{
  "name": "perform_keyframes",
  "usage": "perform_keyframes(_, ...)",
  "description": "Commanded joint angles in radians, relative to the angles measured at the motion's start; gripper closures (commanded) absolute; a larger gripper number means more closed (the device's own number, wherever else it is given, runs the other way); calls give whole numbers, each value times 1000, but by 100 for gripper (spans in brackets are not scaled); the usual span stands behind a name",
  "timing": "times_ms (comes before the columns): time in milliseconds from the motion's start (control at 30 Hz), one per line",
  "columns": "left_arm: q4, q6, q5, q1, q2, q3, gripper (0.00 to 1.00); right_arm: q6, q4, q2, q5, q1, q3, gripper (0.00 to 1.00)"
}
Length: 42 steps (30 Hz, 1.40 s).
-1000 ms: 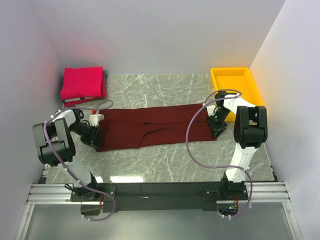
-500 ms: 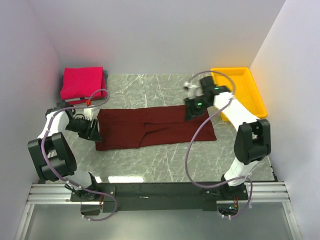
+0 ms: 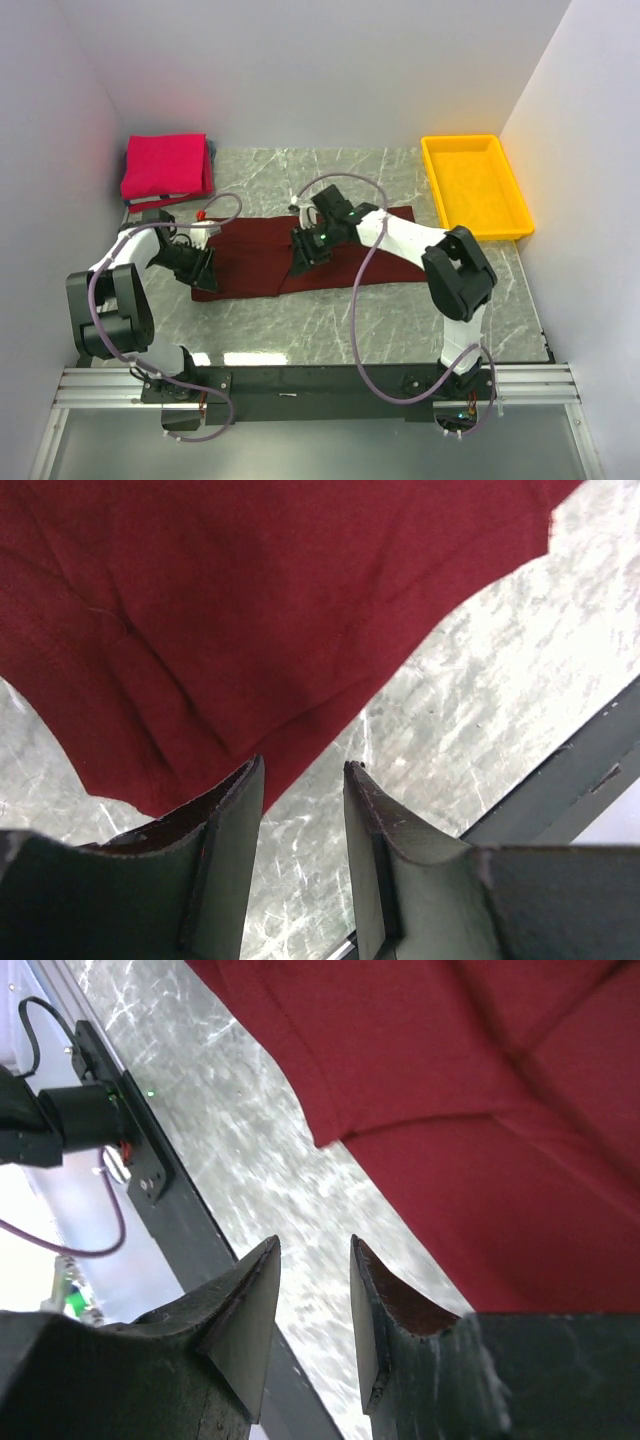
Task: Fold and stack the t-shirts
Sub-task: Fold the tshirt
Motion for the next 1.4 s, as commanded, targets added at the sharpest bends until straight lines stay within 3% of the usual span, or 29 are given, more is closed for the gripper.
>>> perform_keyframes(0, 42, -36, -37, -5, 27, -7, 56, 126, 103, 36, -12, 44, 15, 58)
perform_keyframes(133, 79, -59, -61, -5, 44, -13, 52, 194, 172, 71, 38, 90, -14, 56)
perform_keyframes(400, 106, -77, -71, -4, 118, 1, 53, 321, 106, 200, 164, 138, 84, 59)
perform_keyframes(600, 119, -76, -71, -5, 118, -7, 54, 355, 134, 218, 126, 146, 63, 55)
perform_keyframes(1033, 129, -68, -72, -4, 113, -18, 59, 381, 148, 254, 69, 158, 95, 58)
perform_keyframes(1233, 108, -59, -55, -5, 110, -8, 73, 376, 149, 258, 58, 158, 110, 69)
perform_keyframes(1333, 86, -50, -40, -5, 115, 4, 81, 375, 154, 255, 52, 156, 109, 79)
perform_keyframes(1367, 76, -50, -35, -2, 118, 18, 84, 372, 154, 249, 52, 156, 104, 87)
